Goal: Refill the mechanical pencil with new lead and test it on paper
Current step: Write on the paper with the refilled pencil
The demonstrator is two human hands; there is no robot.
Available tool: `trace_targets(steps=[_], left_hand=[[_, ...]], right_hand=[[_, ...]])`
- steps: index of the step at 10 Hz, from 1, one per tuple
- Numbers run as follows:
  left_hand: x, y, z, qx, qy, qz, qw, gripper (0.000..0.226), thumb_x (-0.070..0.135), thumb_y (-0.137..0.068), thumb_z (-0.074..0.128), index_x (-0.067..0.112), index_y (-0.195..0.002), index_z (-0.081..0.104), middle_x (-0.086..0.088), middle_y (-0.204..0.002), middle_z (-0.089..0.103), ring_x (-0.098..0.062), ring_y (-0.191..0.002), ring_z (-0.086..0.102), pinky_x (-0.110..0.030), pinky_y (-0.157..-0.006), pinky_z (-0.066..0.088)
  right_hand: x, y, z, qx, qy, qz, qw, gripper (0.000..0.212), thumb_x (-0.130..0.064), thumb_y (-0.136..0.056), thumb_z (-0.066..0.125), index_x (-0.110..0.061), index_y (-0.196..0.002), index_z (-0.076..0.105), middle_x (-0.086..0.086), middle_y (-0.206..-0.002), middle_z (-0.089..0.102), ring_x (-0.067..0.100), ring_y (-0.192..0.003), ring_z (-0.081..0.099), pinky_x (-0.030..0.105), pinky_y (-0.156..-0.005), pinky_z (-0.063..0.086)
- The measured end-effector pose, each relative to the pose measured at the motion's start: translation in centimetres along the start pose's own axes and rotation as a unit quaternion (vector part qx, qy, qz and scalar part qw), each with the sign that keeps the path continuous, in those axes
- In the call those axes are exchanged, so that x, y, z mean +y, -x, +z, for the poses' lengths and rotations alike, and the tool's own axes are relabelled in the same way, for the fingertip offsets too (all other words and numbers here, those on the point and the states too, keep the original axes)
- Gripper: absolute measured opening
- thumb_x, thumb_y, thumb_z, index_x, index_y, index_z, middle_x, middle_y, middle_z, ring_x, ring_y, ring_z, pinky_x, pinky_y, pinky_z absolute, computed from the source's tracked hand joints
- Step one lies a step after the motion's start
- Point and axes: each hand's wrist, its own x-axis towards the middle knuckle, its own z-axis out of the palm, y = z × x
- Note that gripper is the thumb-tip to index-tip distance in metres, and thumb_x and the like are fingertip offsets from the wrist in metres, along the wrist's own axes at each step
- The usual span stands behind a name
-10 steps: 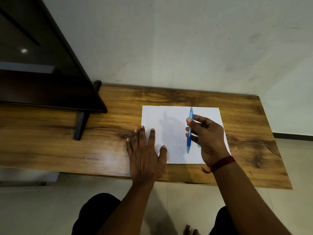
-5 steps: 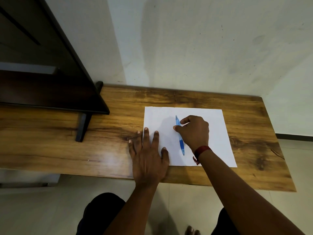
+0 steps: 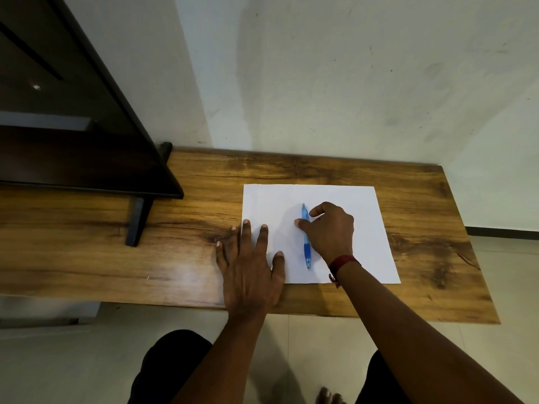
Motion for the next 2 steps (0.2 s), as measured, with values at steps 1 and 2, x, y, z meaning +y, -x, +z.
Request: trace_targets(steps=[1,2], left_hand=[[-0.1,0.1,-1.0,0.000,0.049,-0.008,0.999,0.064,0.060,-0.087,0.036,0.031,-0.144,0.034,-0.007,-0.155,0.030,-0.028,-0.143,0.024,-0.051,-0.117,0.011],[0.1,-0.1,-2.1,-0.004,0.101,-0.016,0.995,0.064,0.060,-0.089,0.032,0.032,-0.146,0.031,-0.005,-0.158,0.022,-0.027,-0.145,0.017,-0.049,-0.118,0.006]], right_hand=[[0.1,0.8,-1.6,-0.020,0.004,-0.054,0.998,0.037,-0.044,-0.073,0.079,-0.020,-0.098,0.067,-0.001,-0.091,0.072,0.004,-0.062,0.054,0.010,-0.060,0.036],[0.5,1.7,-3.4,-0.046,0.013,-0.128,0.991,0.045,-0.051,-0.069,0.079,-0.026,-0.103,0.066,-0.005,-0.102,0.070,0.007,-0.081,0.058,0.018,-0.070,0.044]])
